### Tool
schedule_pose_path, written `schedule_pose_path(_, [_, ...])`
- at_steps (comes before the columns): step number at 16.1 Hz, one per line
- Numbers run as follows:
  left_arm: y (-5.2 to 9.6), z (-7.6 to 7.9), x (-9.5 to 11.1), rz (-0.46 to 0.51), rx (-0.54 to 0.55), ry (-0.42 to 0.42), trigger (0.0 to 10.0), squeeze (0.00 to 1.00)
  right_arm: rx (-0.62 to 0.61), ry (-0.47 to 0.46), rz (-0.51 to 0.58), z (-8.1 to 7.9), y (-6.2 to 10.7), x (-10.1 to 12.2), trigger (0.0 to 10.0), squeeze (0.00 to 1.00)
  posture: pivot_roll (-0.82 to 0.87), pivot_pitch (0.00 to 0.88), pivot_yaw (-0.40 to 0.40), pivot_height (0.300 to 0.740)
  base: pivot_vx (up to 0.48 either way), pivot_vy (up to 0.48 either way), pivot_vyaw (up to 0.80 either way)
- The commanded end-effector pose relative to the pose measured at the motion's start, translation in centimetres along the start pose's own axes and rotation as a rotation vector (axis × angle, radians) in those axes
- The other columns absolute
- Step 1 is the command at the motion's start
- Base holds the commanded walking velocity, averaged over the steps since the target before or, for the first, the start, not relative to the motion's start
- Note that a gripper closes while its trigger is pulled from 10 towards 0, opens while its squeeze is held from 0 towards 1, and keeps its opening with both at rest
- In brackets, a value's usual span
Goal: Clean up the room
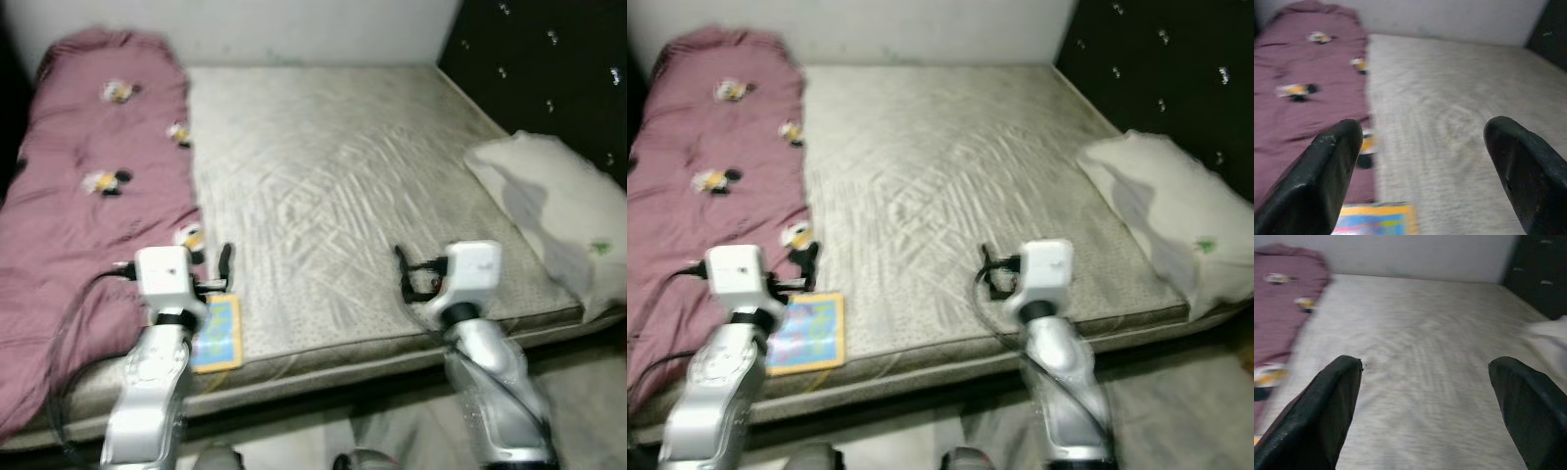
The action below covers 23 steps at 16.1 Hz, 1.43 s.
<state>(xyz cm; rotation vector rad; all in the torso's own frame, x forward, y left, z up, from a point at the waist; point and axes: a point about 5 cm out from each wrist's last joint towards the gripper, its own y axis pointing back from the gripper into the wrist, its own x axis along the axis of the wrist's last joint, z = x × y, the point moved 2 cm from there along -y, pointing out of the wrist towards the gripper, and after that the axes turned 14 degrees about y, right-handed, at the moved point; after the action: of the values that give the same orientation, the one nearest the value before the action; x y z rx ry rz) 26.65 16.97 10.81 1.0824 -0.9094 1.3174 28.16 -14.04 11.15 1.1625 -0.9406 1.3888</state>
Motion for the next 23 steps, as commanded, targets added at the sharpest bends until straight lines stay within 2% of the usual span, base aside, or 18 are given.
schedule_pose_path(1, [-0.1,0.4,0.3,0.011,-0.015,0.008,10.0,0.0,-0.021,0.022,0.006,0.9,0.1,0.1,10.0,0.0,0.0,0.071,-0.088,0.74,0.0,0.476,0.0])
schedule_pose_path(5, [-0.1,0.0,0.0,0.009,-0.001,0.001,10.0,0.0,-0.063,0.011,0.004,1.6,-0.5,0.0,10.0,0.0,0.01,0.07,-0.099,0.74,0.0,0.476,0.0])
schedule_pose_path(11, [-0.4,-0.2,0.3,0.017,0.003,-0.004,10.0,0.0,-0.044,0.006,0.022,0.9,-0.8,0.4,10.0,0.0,0.01,0.066,-0.094,0.74,0.0,0.476,0.0])
schedule_pose_path(13, [-0.3,0.1,0.7,0.051,-0.006,-0.003,10.0,0.0,-0.043,0.003,0.023,0.8,-0.9,0.3,10.0,0.0,0.01,0.067,-0.093,0.74,0.0,0.48,0.0])
schedule_pose_path(18, [-0.1,0.4,0.5,0.046,-0.01,-0.011,10.0,0.0,-0.023,-0.018,0.036,0.0,-0.8,0.6,10.0,0.0,0.01,0.072,-0.092,0.74,0.0,0.0,0.0])
schedule_pose_path(21, [-0.2,0.3,0.6,0.052,0.0,-0.02,10.0,0.0,-0.03,-0.02,0.025,0.2,-1.0,0.5,10.0,0.0,0.01,0.073,-0.09,0.74,0.0,0.0,0.0])
schedule_pose_path(23, [-0.3,0.3,0.8,0.059,0.0,-0.027,10.0,0.0,-0.042,-0.021,0.018,0.4,-1.1,0.3,10.0,0.0,0.01,0.077,-0.092,0.74,0.0,0.0,-0.8])
